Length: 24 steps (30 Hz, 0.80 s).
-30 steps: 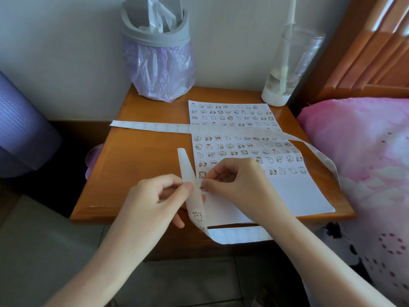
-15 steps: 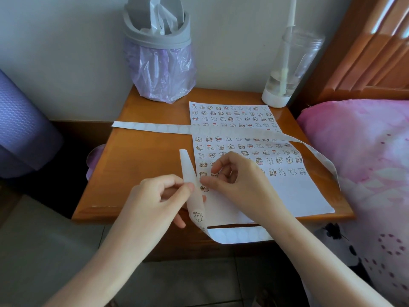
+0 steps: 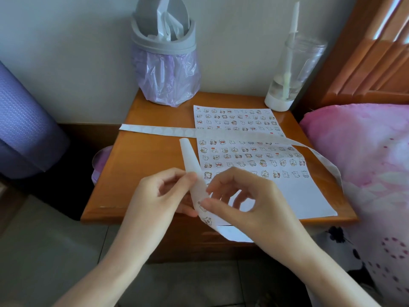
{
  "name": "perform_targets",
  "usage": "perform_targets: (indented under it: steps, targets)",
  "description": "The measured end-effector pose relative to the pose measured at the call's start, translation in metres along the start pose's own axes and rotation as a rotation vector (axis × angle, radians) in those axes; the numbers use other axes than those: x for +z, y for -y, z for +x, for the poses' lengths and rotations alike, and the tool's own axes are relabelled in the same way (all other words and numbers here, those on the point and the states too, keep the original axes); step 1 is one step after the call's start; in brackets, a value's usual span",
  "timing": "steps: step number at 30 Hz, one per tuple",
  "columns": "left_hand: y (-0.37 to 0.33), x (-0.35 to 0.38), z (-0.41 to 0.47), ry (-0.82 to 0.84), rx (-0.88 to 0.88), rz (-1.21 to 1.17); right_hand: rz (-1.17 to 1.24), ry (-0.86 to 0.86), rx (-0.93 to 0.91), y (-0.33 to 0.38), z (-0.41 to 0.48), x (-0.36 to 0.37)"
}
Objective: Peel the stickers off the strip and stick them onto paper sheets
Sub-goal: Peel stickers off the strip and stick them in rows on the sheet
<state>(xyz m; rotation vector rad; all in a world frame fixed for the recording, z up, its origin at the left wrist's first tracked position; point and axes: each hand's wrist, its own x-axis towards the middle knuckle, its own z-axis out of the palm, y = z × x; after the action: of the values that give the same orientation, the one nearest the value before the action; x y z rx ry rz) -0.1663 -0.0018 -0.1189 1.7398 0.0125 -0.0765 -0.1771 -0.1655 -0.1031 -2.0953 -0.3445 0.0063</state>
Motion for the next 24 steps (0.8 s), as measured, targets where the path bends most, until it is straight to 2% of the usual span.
perform_targets:
  steps: [8, 15, 24]
  targets:
    - [-0.0045, 0.0052, -0.0027, 0.076, -0.029, -0.118, 0.035, -0.037, 0.047, 0.0002, 0.0, -0.0056]
    - [-0.0045, 0.0027, -0.002, 0.107, 0.004, -0.022, 0.038, -0.066, 0.044, -0.0011, -0.0001, -0.0086]
    - [-0.0048, 0.0029, -0.0022, 0.096, 0.018, -0.014, 0.021, -0.063, 0.049, -0.0045, 0.0001, -0.0073]
